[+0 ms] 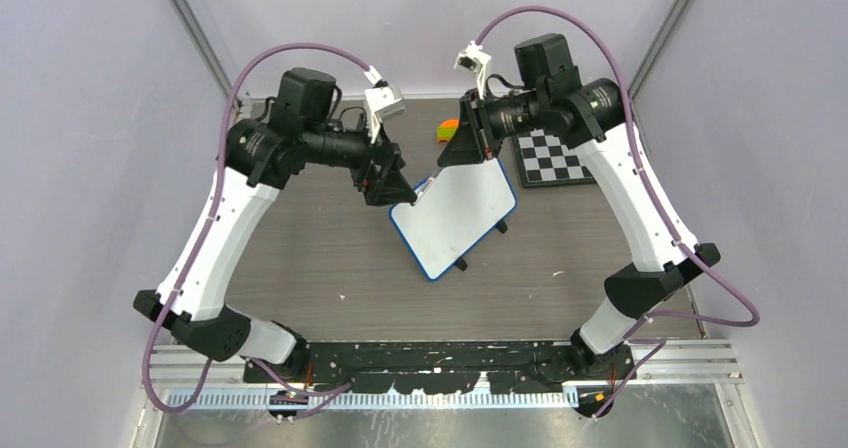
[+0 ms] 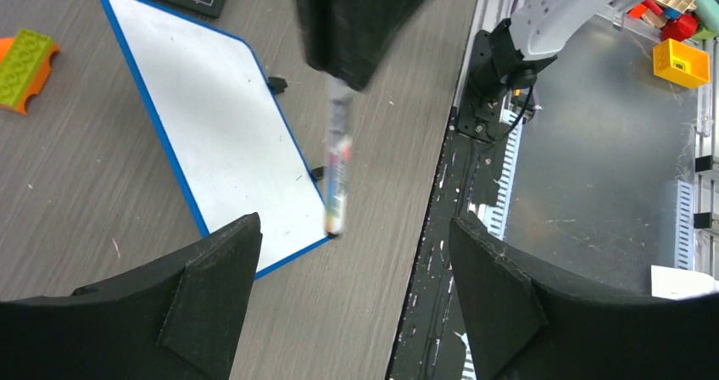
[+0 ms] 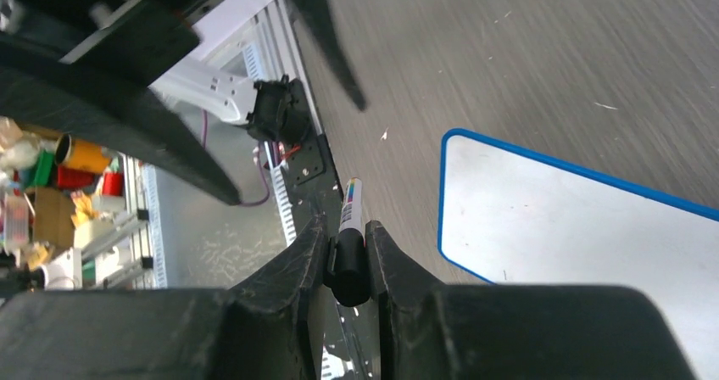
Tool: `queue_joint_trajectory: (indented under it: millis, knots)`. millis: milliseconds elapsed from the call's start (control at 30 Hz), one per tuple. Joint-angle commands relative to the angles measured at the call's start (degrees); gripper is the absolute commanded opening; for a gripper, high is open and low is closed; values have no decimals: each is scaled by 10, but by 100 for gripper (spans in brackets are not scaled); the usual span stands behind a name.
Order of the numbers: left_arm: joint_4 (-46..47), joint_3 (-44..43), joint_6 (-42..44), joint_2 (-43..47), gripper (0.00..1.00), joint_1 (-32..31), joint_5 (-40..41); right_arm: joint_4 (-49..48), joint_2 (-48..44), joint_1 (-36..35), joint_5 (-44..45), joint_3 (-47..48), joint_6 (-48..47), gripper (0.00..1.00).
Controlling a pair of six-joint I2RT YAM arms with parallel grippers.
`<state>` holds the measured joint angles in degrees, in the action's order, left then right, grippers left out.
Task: Write a sentence on the whiteboard
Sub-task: Open the whiteboard marker at the center of the board.
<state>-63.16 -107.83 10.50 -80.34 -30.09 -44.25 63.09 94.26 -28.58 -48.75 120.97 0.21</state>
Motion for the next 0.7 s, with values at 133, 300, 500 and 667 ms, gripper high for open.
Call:
queue_joint_trajectory:
  millis: [133,300,500,667]
  knots:
    - [22,10,-17,-34,77,-34,-37,25,-30,-35,5,14,-46,0]
    - [36,29,-28,-45,64,-50,-50,22,-13,-47,-1,30,-40,0]
    - [88,53,-78,-39,2,-38,-48,18,-5,-53,4,48,-40,0]
    - [166,105,-162,-15,0,-16,-101,0,-2,-52,83,77,-40,57]
